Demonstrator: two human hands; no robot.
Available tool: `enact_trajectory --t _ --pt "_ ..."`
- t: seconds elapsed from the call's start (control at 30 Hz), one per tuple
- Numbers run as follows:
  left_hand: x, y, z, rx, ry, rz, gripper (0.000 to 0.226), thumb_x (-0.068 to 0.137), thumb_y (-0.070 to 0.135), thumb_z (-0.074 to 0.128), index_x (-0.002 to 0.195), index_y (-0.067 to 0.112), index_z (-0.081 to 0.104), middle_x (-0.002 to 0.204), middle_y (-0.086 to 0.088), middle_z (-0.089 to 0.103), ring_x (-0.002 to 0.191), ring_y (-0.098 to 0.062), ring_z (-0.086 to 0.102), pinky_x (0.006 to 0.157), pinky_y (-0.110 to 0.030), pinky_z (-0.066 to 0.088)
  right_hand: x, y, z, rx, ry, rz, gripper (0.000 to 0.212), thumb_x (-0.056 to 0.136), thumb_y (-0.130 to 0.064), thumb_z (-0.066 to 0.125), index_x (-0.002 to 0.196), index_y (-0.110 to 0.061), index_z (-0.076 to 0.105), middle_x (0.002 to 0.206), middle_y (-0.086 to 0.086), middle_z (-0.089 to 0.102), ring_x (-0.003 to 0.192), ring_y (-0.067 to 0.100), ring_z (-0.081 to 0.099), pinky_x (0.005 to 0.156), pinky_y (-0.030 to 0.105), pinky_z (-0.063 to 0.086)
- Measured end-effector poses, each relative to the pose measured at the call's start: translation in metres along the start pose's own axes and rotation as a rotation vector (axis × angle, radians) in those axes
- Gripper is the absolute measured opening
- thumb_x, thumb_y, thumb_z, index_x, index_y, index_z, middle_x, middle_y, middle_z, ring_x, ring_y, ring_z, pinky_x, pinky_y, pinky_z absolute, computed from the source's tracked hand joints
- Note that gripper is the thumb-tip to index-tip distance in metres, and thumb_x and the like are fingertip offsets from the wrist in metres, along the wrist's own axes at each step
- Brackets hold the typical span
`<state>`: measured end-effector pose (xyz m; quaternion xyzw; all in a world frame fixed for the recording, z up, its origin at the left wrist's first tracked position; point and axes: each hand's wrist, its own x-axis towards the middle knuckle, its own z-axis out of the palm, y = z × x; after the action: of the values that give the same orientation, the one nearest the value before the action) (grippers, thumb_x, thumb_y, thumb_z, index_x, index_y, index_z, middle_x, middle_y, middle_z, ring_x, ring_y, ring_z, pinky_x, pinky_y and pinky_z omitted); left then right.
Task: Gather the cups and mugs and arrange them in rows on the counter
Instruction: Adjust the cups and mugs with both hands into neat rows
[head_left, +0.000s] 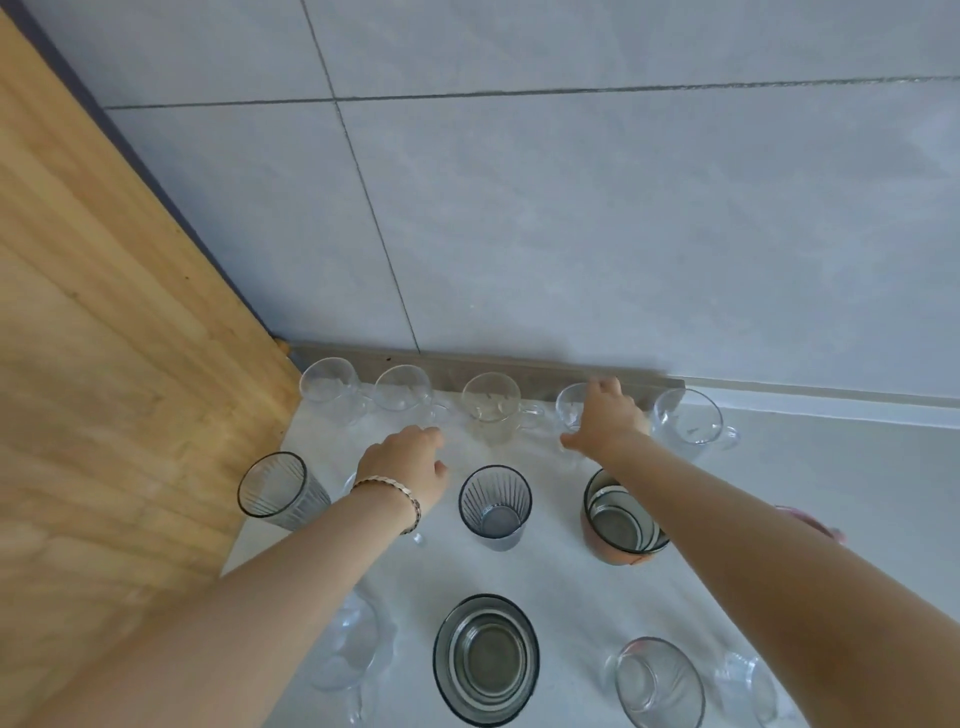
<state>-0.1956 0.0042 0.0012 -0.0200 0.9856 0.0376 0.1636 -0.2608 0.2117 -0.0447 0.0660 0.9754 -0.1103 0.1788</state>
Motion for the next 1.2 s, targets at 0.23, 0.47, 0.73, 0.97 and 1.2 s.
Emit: enact_trajectory --t 0.23,0.47,0.73,0.97,1.2 --pt "-0.005 -0.057 0.002 -0.019 0.022 -0.023 0.032 0.092 0.019 0.043 0.122 0.014 0.052 0.126 -0.007 0.054 0.113 -0.028 0.055 0.091 -0.037 0.045 -0.024 -0.017 -0.005 0.0 0.141 -0.097 0.08 0.082 -0.044 0.067 0.142 -0.008 0.029 0.15 0.01 0.029 0.142 0.027 0.024 0.115 0.039 0.025" --pt "-0.008 -0.144 0.007 -0.077 0.035 -0.093 0.07 0.082 0.026 0.055 0.143 0.025 0.023 0.155 -0.002 0.017 0.143 -0.024 0.02 0.109 -0.036 0.032 -0.1 -0.119 0.012 0.19 0.049 -0.387 0.064 0.088 -0.037 0.06 0.142 -0.013 0.036 0.148 0.004 0.034 0.136 0.021 0.035 0.111 0.029 0.029" --pt "0.007 -0.18 0.013 -0.265 -0.244 -0.059 0.083 0.073 0.022 0.06 0.143 0.033 0.018 0.15 0.002 0.015 0.135 -0.025 0.029 0.104 -0.036 0.043 -0.101 -0.207 0.079 0.153 -0.178 -0.108 0.1 0.075 -0.049 0.072 0.146 -0.013 0.013 0.14 0.012 0.031 0.129 0.032 0.04 0.104 0.038 0.039" --pt "0.026 -0.185 0.018 -0.307 -0.119 -0.03 0.077 0.072 0.024 0.07 0.137 0.022 0.029 0.138 -0.005 0.034 0.124 -0.029 0.044 0.097 -0.039 0.048 -0.083 -0.203 0.083 0.26 -0.086 -0.179 0.098 0.074 -0.032 0.075 0.149 -0.012 0.015 0.142 0.009 0.028 0.13 0.026 0.039 0.104 0.033 0.04" --pt "0.05 -0.185 0.013 -0.32 -0.037 -0.002 0.077 0.073 0.03 0.073 0.136 0.011 0.032 0.145 -0.006 0.034 0.128 -0.027 0.043 0.099 -0.037 0.045 -0.067 -0.2 0.081 0.259 -0.064 -0.171 0.101 0.075 -0.037 0.075 0.15 -0.011 0.011 0.146 0.009 0.023 0.138 0.025 0.022 0.112 0.034 0.032"
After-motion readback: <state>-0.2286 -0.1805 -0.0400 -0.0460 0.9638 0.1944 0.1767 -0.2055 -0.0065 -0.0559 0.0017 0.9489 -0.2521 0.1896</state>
